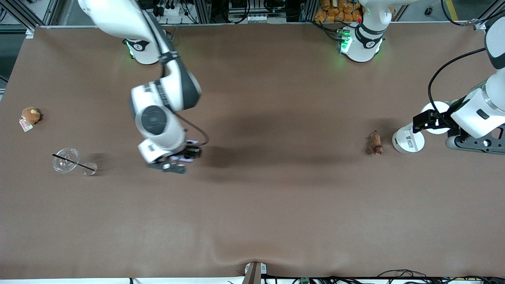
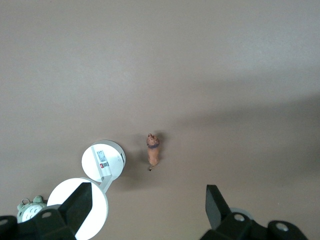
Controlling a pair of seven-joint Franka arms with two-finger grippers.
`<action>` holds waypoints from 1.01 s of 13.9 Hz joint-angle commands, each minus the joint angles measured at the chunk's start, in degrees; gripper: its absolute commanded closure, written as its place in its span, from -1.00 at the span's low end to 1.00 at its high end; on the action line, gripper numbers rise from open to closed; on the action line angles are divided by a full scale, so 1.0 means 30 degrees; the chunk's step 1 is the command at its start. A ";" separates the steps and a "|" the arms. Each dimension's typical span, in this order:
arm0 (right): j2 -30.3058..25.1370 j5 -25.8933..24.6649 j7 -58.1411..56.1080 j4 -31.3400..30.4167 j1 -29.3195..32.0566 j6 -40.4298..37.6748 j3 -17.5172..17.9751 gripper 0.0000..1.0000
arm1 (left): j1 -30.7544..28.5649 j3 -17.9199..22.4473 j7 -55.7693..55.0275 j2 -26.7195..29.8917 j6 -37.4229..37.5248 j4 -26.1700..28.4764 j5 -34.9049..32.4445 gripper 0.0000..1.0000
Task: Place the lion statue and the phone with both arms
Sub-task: 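Lift the white phone with the right gripper while the left gripper withdraws, then carry the phone to the glass cup and lower it with the right gripper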
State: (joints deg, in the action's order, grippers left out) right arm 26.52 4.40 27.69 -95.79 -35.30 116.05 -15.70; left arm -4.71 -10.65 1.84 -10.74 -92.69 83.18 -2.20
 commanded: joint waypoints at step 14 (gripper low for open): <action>0.4606 0.2808 -1.1922 0.0142 0.8894 0.5174 0.0166 0.55 | 0.2330 0.3171 -0.0057 0.3107 0.0603 0.1007 0.0499 -1.00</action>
State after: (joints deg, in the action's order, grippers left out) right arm 39.09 9.90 -5.48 -96.56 -10.61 131.36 -16.30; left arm 1.58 -1.88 1.86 -5.46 -91.58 82.92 -1.98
